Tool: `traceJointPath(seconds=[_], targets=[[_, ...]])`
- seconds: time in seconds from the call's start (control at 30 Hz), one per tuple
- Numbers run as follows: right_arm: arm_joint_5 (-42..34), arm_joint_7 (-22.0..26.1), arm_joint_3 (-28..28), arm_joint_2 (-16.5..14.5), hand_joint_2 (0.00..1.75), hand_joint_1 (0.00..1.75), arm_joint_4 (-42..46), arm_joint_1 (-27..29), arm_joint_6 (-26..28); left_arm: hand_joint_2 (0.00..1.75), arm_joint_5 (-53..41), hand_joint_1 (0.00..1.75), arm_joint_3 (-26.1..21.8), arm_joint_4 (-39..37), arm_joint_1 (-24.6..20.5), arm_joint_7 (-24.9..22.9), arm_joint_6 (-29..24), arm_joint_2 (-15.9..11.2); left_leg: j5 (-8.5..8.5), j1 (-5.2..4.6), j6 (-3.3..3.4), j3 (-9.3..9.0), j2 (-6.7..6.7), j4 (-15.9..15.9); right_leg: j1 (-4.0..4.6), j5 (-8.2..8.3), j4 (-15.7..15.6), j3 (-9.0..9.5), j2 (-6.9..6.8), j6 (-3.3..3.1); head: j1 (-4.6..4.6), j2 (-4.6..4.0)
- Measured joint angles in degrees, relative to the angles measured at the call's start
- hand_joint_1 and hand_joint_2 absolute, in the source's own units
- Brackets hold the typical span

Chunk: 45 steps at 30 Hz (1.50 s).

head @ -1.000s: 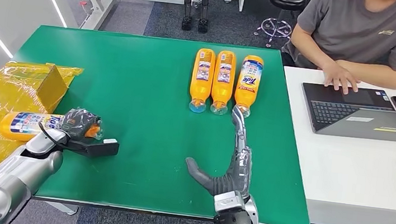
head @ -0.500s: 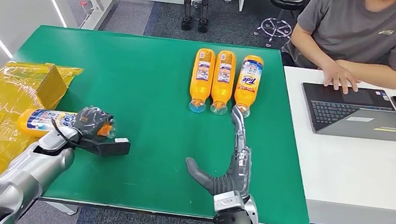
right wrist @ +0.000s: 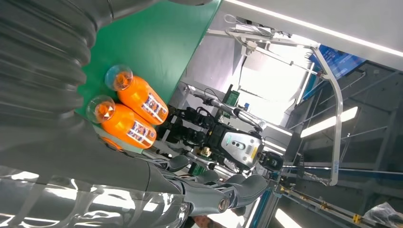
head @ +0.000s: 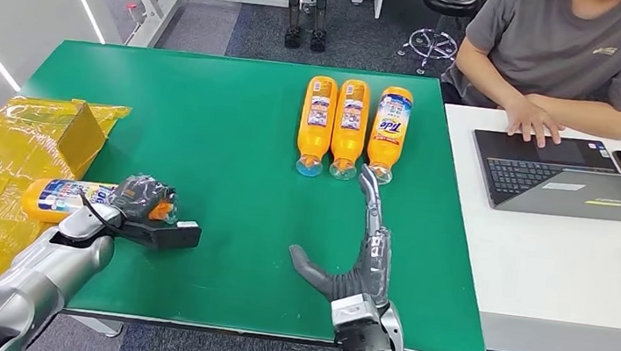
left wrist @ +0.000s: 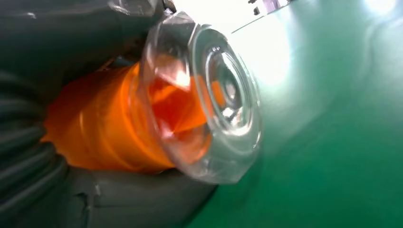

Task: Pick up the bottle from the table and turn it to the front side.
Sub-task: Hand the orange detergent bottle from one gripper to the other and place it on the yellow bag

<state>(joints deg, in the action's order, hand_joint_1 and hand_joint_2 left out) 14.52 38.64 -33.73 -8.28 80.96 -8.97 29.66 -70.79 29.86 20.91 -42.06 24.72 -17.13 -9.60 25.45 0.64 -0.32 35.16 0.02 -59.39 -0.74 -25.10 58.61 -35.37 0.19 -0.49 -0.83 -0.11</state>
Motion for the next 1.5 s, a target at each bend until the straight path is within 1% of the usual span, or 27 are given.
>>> traceJointPath(seconds=[0.27,0.67,0.93,1.17,1.33,1.5], targets=[[-0.71,0.36,0.0,0.02,1.75,0.0,-0.56,-0.14,0.14,1.75,-0.04,0.0,0.0,-0.04,-0.89,-1.06,0.49,-0.19,-0.01,0.01,-0.02,-0.1,0.01,0.02,0.0,0.01,0.04,0.07,0.0,-0.02,-0.01,0.0],[-0.79,0.25,0.0,0.03,1.75,0.0,-0.57,-0.36,0.58,1.75,1.63,0.0,-0.01,-0.04,-0.76,-1.44,0.08,-0.93,-0.02,0.01,-0.03,-0.14,0.0,0.03,0.0,0.01,0.04,0.12,0.0,-0.02,0.0,0.0],[-1.31,0.46,0.0,0.51,1.75,0.0,-0.57,-0.18,1.96,1.75,3.63,0.0,-0.42,-0.11,-0.76,-0.26,2.89,-1.99,-0.04,0.01,-0.06,-0.17,0.01,0.05,0.0,0.01,0.04,0.13,0.01,-0.02,-0.01,0.0],[-1.41,0.58,0.04,0.97,1.75,0.0,-0.37,0.21,2.36,1.75,5.73,0.0,-1.89,-0.13,-0.57,0.78,5.66,-3.74,-0.04,0.0,-0.08,-0.32,0.03,0.13,-0.01,-0.01,0.03,0.24,0.03,-0.05,-0.02,0.0],[-1.08,0.32,0.23,1.15,1.75,0.0,0.44,0.78,2.35,1.75,7.36,0.0,-3.82,-0.03,0.62,1.16,5.32,-5.49,0.0,0.0,-0.15,-0.5,0.06,0.22,-0.01,-0.03,0.04,0.4,0.06,-0.09,0.0,0.0],[-0.22,-0.25,0.51,1.33,1.75,0.0,1.39,1.47,1.75,1.75,8.51,0.0,-6.04,1.3,3.02,1.56,4.28,-7.98,0.11,-0.01,-0.33,-0.94,0.17,0.35,-0.02,-0.13,0.03,0.73,0.17,-0.26,-0.01,0.0]])
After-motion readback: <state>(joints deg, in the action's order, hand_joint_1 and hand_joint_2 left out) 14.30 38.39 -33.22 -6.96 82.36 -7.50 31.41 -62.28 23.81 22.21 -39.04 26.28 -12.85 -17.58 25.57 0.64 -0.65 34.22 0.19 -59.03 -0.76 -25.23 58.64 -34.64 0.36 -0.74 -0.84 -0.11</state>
